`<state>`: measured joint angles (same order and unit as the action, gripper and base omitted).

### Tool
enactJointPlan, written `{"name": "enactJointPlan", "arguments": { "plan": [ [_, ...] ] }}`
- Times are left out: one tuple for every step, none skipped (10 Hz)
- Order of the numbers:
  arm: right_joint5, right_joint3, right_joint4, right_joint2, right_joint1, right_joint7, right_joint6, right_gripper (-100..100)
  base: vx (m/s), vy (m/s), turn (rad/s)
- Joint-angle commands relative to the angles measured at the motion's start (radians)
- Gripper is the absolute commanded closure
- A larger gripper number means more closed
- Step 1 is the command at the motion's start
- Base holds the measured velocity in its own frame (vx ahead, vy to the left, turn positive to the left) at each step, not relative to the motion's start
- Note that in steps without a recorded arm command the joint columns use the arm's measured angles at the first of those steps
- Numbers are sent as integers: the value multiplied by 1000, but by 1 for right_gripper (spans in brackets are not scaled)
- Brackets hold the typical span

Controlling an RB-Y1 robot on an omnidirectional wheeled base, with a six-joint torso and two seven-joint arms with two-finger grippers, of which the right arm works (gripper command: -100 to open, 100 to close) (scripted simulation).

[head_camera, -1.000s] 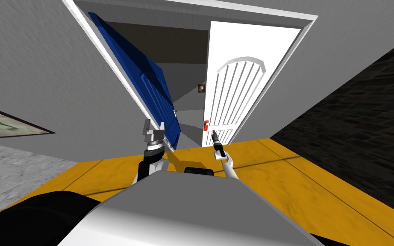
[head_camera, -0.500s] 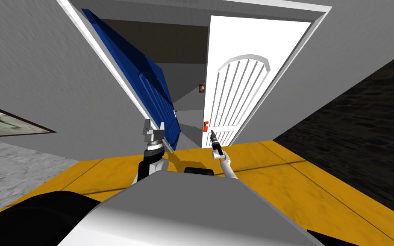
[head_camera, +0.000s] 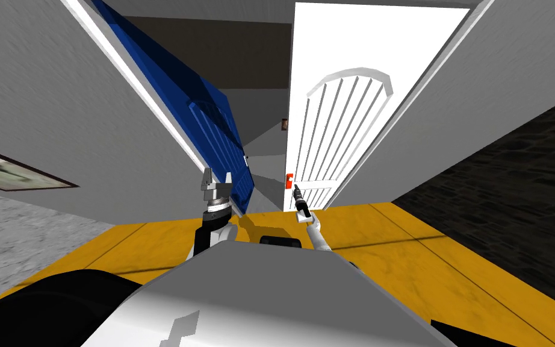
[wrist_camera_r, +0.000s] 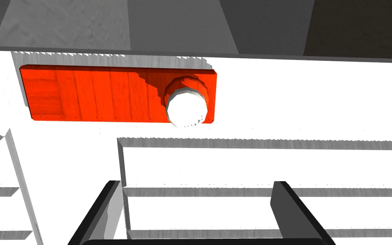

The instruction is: Push the door open

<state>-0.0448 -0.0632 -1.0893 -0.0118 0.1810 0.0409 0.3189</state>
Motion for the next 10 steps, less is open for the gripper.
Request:
{"name": "enactJointPlan", "arguments": {
  "plan": [
    [0, 0, 0, 0, 0, 0, 0, -100, 44, -28, 11],
    [1, 4, 7, 24, 5, 0, 0, -100, 107, 5, 20],
    [2, 6, 10, 33, 6, 0, 1, -100, 189, 30, 26],
    [2, 8, 13, 39, 9, -1, 1, -100, 207, 30, 16],
    [3, 11, 16, 42, 11, -1, 1, -100, 222, 0, 16],
    [4, 13, 20, 42, 13, -1, 2, -100, 203, 27, 27],
    [5, 16, 23, 38, 15, -2, 2, -100, 188, 57, 16],
    [5, 18, 26, 31, 17, -2, 3, -100, 188, 49, 13],
    [6, 21, 30, 17, 20, -2, 3, -100, 192, 36, 17],
    [7, 23, 33, 2, 22, -3, 4, -100, 177, 32, 22]
  ]
}}
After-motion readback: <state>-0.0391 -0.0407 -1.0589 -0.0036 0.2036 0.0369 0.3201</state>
